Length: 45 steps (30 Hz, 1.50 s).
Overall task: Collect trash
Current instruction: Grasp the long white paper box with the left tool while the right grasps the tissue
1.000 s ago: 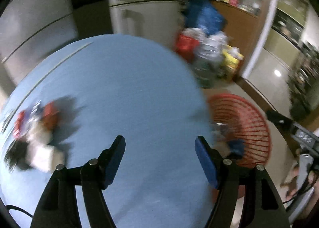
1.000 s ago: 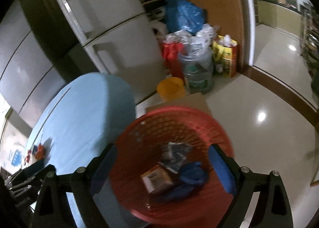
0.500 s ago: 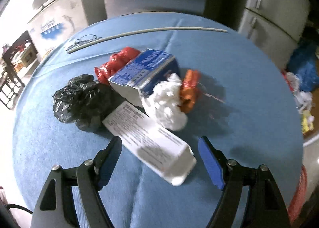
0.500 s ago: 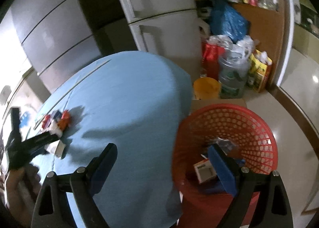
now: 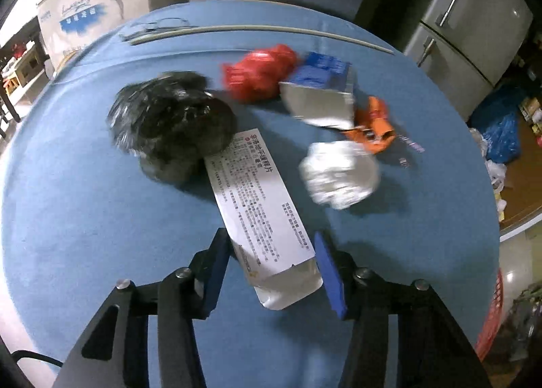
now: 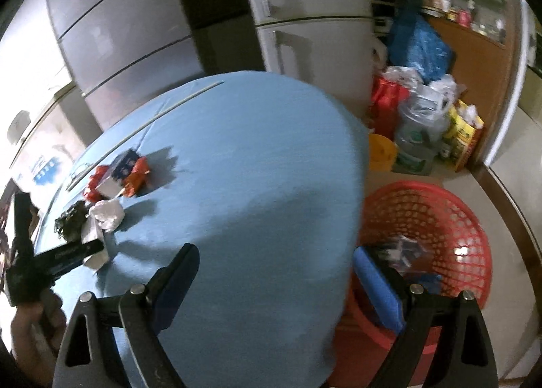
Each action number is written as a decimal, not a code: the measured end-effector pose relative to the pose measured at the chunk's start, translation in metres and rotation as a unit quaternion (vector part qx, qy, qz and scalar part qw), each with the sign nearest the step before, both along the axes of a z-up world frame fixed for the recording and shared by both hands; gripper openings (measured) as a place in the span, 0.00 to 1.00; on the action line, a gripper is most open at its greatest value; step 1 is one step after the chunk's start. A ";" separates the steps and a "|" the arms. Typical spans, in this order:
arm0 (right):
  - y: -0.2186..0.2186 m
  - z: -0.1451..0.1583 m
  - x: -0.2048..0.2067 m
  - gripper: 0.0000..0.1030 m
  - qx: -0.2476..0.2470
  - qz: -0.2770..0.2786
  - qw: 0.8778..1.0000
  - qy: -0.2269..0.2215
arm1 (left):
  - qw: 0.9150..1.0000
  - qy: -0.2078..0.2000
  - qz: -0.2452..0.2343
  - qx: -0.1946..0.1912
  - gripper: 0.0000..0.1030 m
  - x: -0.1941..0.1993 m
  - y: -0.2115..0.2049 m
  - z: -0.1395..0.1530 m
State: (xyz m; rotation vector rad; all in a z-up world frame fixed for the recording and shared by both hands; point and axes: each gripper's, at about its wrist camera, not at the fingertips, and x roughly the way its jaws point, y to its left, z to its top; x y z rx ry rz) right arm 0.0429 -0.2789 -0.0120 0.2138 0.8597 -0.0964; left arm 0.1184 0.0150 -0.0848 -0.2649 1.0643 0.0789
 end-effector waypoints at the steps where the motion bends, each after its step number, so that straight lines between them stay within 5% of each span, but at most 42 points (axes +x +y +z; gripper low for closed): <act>1: 0.008 0.000 0.003 0.92 0.000 0.009 1.000 0.000 | 1.000 0.000 0.002 0.001 0.50 -0.006 0.010 0.000; 13: 0.135 -0.009 0.080 0.92 0.022 0.154 0.988 -0.003 | 1.000 -0.009 0.000 0.028 0.49 -0.054 0.039 0.005; 25: 0.199 -0.051 0.157 0.91 0.039 0.187 0.980 0.058 | 0.999 -0.015 -0.008 0.029 0.49 -0.054 0.043 0.006; 27: 0.204 -0.059 0.161 0.86 0.046 0.187 0.979 0.068 | 0.999 -0.016 -0.009 0.031 0.49 -0.054 0.042 0.006; 29: 0.206 -0.063 0.163 0.43 0.032 0.179 0.981 0.064 | 0.999 -0.016 -0.010 0.033 0.50 -0.054 0.042 0.006; 45: 0.139 -0.042 0.094 0.43 0.096 0.154 0.983 0.022 | 0.998 -0.014 -0.018 0.057 0.49 -0.057 0.032 0.011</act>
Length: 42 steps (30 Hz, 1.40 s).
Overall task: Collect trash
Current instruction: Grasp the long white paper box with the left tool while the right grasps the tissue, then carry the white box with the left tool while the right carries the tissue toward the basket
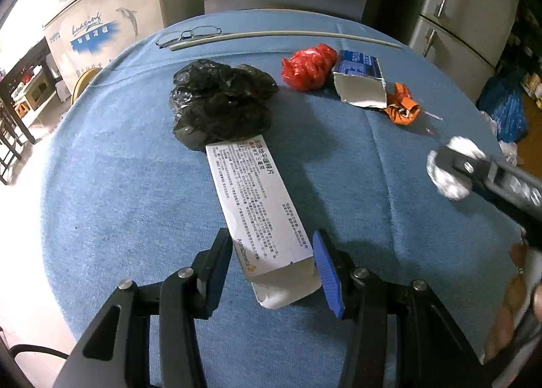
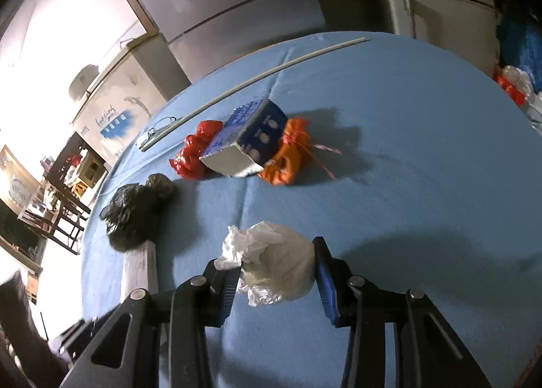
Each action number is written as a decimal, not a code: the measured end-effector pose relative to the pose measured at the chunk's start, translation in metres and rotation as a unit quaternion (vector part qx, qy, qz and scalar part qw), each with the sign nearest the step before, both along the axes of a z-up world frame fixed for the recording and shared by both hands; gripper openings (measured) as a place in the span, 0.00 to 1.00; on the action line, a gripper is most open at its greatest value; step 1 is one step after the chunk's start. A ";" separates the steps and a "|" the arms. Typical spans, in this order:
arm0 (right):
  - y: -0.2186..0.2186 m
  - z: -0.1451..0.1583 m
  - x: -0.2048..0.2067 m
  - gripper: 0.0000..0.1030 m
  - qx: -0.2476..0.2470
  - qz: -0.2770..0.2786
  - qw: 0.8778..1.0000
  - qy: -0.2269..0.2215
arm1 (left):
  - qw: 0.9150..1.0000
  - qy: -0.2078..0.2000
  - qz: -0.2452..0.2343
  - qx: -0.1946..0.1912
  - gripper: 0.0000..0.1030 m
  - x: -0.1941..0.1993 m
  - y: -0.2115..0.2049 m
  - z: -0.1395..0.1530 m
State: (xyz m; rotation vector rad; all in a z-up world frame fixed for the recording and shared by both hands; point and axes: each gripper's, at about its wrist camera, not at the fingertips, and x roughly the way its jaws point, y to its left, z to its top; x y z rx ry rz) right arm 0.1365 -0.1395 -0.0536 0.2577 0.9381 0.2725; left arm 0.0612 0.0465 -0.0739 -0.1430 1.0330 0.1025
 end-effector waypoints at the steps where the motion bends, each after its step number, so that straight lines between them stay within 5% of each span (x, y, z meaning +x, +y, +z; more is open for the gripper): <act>1: -0.005 0.001 -0.006 0.43 0.001 -0.003 1.000 -0.002 | 1.000 -0.001 -0.002 0.002 0.49 0.000 -0.002 0.001; 20: -0.067 0.004 -0.046 0.43 0.042 -0.058 0.997 -0.009 | 0.998 -0.010 -0.054 0.042 0.48 -0.001 -0.058 0.016; 42: -0.079 0.015 -0.064 0.43 0.013 -0.075 0.997 -0.023 | 0.997 -0.017 -0.070 0.041 0.48 0.003 -0.072 0.016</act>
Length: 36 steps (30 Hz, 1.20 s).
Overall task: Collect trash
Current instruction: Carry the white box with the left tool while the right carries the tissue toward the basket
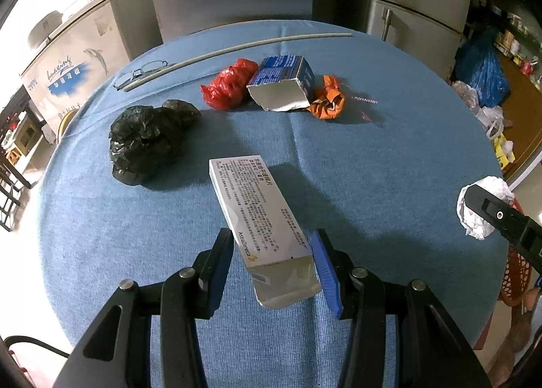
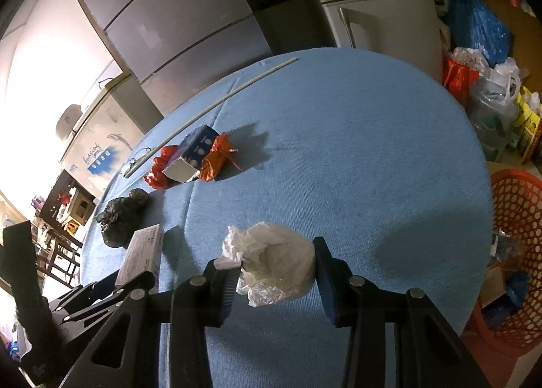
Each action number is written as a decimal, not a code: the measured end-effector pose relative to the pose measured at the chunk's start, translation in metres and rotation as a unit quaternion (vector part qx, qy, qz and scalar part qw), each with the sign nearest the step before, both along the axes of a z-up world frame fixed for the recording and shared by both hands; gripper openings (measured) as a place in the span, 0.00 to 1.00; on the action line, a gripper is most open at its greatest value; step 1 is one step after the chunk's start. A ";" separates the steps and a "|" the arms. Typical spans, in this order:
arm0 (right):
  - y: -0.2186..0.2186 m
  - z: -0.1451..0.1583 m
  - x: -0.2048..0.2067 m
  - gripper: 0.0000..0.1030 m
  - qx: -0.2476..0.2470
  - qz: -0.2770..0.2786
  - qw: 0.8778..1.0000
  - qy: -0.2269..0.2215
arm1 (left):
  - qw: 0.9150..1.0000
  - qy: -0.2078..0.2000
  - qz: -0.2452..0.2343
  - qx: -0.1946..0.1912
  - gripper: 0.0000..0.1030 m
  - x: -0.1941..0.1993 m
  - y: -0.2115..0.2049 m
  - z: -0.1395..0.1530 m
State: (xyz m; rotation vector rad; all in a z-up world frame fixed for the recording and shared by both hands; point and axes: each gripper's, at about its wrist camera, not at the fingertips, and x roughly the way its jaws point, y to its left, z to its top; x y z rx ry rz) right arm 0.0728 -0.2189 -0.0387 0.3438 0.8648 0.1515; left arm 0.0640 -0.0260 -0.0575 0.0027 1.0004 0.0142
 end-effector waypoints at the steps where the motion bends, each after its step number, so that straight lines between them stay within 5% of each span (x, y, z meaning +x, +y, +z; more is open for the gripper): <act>1: 0.000 0.001 0.000 0.43 -0.002 -0.001 1.000 -0.001 | 1.000 0.000 0.000 0.000 0.48 0.000 0.000 0.000; 36: 0.022 0.023 -0.023 0.43 -0.086 0.021 0.996 -0.018 | 0.999 -0.019 -0.026 0.016 0.48 -0.015 -0.010 0.003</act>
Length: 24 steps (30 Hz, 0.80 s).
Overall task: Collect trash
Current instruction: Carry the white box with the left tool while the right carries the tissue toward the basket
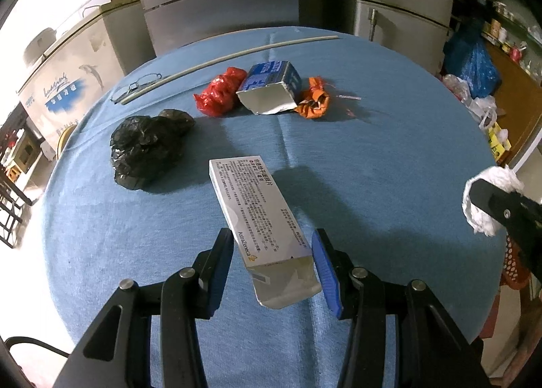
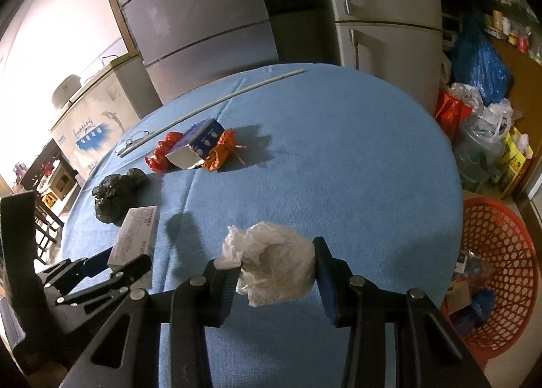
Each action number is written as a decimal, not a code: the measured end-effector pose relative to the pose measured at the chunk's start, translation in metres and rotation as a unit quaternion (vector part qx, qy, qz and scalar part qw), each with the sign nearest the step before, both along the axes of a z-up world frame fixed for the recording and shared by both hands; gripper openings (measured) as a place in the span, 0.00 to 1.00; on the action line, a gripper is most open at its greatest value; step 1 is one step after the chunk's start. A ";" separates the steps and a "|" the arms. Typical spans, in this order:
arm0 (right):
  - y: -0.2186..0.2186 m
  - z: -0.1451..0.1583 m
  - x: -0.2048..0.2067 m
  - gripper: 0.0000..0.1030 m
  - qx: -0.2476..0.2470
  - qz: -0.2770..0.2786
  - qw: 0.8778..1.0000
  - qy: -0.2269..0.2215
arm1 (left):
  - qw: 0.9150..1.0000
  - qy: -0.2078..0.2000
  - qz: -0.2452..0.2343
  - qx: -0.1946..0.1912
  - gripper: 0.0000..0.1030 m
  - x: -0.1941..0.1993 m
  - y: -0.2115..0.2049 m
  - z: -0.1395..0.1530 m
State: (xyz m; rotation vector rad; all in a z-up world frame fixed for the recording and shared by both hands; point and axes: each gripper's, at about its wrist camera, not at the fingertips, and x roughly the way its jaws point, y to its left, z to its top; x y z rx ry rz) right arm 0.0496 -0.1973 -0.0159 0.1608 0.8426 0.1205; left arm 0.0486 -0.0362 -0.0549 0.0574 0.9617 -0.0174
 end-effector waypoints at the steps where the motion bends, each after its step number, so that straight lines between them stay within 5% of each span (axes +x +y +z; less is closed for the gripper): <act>1: 0.002 0.001 0.000 0.43 -0.002 0.002 1.000 -0.001 | 1.000 -0.002 -0.002 0.001 0.48 -0.001 -0.001 0.000; 24: 0.008 0.009 -0.005 0.43 -0.013 0.008 1.000 -0.007 | 1.000 -0.022 0.000 -0.004 0.48 -0.010 0.000 0.010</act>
